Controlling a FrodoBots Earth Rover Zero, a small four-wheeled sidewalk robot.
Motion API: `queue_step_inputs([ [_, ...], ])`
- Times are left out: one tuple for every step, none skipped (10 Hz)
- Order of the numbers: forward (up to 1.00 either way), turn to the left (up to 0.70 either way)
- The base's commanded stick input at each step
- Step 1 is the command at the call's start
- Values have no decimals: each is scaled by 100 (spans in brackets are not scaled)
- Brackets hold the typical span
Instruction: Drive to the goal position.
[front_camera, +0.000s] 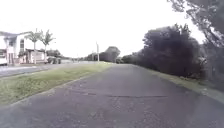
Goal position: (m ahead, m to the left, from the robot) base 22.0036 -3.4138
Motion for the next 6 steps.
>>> queue_step_inputs([
  [6,0],
  [6,0],
  [6,0],
  [5,0],
  [5,0],
  [5,0],
])
